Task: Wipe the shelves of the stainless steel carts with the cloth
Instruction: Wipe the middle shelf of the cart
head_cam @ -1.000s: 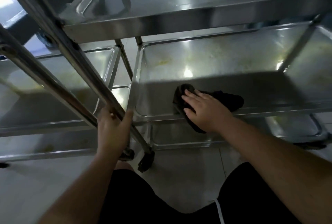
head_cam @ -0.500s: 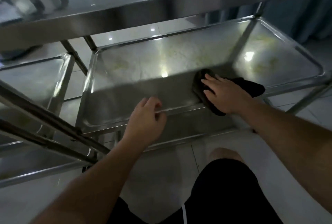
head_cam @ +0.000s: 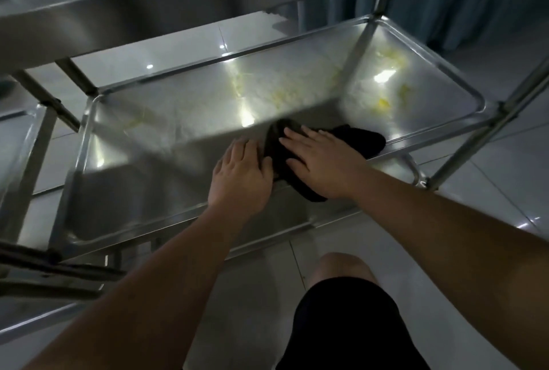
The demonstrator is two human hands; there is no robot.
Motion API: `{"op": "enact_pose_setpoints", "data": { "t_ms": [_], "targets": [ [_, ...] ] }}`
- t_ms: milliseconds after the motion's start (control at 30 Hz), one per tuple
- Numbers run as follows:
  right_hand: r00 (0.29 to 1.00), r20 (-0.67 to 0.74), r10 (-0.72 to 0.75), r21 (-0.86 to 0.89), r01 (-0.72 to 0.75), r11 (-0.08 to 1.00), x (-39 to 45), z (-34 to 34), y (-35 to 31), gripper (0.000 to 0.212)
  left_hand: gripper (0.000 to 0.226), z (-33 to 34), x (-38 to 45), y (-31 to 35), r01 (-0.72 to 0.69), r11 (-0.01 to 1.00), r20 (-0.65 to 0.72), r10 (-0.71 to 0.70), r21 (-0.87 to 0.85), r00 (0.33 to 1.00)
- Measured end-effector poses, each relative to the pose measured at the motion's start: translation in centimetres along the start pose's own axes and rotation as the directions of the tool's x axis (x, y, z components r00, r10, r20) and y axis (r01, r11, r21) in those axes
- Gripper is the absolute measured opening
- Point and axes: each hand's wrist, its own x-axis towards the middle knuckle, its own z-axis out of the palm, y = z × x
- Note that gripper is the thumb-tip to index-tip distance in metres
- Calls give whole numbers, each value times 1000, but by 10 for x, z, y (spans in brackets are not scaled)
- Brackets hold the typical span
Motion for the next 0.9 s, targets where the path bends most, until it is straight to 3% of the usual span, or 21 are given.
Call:
{"op": "enact_pose_setpoints", "data": {
  "t_ms": [233,333,400,500,600,667,767,833,900],
  "targets": [
    [975,-81,207,-30,-210,977,-34,-29,135,63,62,8,-2,-8,-18,998,-20,19,57,1000],
    [979,-53,196,-165,-202,965,-51,-37,204,71,65,8,-3,-7,-19,997,10,18,76,1000],
    [942,-74,327,-100,-333,937,-53,-41,228,61,65,6,-3,-6,-19,997,16,18,77,1000],
    [829,-44,557,-48,-559,828,-39,-42,225,72,67,5,-4,-4,-16,997,26,14,81,1000],
    [768,-29,640,-10,-640,768,-24,-38,181,79,65,6,-5,-4,-17,996,29,15,90,999],
    [815,-32,579,21,-579,815,-18,-33,138,79,64,6,-5,-3,-15,995,30,13,95,999],
    [958,-11,288,22,-287,958,-17,-18,81,76,64,4,-6,-2,-21,995,25,18,93,1000],
    [994,15,108,15,-108,994,-22,-17,74,74,65,4,-6,-2,-19,996,22,17,89,1000],
    [999,26,21,-14,-21,1000,-27,-25,95,73,65,4,-6,-1,-17,996,22,15,90,1000]
  ]
}}
